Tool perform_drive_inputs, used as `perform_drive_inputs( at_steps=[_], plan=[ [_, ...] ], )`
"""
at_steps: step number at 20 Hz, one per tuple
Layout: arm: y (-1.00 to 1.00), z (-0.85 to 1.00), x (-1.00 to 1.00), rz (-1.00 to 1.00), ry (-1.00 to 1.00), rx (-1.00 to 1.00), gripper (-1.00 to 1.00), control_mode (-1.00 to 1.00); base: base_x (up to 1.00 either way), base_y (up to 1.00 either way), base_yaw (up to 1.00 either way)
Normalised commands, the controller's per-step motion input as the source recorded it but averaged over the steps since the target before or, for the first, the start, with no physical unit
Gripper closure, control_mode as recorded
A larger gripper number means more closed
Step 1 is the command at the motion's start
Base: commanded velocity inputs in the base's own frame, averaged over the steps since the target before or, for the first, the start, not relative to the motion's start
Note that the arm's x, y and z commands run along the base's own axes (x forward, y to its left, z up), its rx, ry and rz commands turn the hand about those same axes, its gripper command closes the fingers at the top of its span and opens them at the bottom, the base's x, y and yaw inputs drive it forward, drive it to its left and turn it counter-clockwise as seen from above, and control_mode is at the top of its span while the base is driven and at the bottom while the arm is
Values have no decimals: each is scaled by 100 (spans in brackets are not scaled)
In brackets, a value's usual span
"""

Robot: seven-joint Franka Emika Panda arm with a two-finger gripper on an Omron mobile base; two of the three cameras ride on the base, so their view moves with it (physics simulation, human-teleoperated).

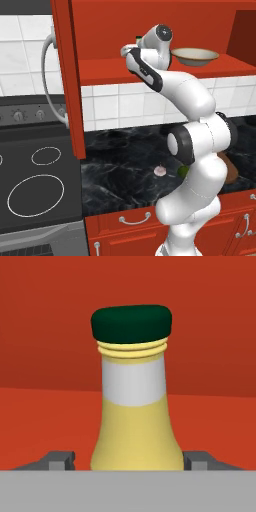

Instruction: Open the cabinet. Place the bowl and condiment on the counter. Then place the lime and garlic on the cutting board.

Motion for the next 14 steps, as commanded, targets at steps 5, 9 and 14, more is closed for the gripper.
perform_drive_inputs(
  at_steps=[5,9,14],
  plan=[
    [-1,0,0,0,0,0,100,-100,0,0,0],
    [-3,-3,0,0,-3,0,100,-100,0,0,0],
    [-12,0,-30,0,-4,0,100,-100,0,0,0]
  ],
)
